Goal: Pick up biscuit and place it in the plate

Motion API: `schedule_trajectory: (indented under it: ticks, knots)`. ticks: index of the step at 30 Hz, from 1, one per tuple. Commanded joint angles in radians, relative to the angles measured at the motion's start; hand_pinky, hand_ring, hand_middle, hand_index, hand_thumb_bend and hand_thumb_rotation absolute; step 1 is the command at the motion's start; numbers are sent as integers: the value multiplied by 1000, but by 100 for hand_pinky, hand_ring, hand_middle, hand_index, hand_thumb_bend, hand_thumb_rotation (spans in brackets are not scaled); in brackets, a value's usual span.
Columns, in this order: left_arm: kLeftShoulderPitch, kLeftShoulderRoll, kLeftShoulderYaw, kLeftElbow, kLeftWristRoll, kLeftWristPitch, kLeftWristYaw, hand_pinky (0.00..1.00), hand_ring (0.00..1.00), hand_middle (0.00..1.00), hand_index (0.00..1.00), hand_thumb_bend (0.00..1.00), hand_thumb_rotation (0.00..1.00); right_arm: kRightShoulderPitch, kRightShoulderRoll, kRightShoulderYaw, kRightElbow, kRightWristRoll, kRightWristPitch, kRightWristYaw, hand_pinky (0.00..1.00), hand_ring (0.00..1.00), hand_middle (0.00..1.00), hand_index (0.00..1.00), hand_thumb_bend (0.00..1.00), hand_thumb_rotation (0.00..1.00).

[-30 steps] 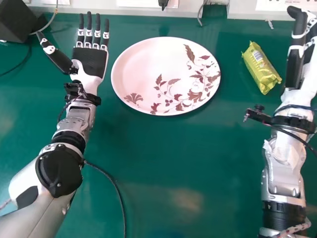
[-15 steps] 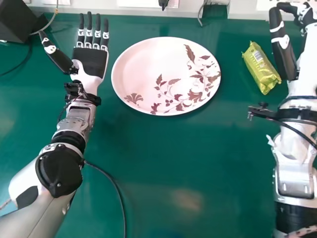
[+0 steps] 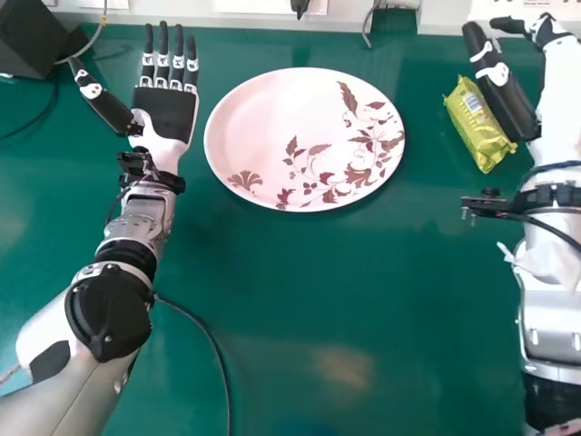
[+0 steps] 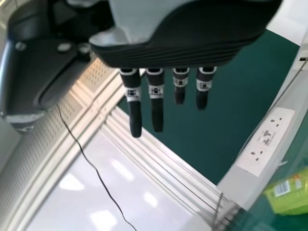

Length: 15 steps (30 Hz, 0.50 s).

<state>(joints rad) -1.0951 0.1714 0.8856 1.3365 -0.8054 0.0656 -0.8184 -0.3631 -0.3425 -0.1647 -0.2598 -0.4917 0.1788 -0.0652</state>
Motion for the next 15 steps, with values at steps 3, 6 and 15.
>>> schedule_trajectory:
  ticks: [3,6,15]
  knots:
    - [7,-1,4,-2,1,-2,-11,73,89,95,100,100,78,-17,-68,47,-21,-102,73,44,92,79,80,74,100,41]
    - [7,-2,4,-2,1,-1,-9,76,88,94,100,100,82,-34,-96,80,-30,-167,125,77,92,78,80,74,100,41]
    - [10,-3,3,-4,1,0,-33,93,94,99,100,100,80,-84,-147,151,-21,-292,228,180,93,79,81,75,100,41]
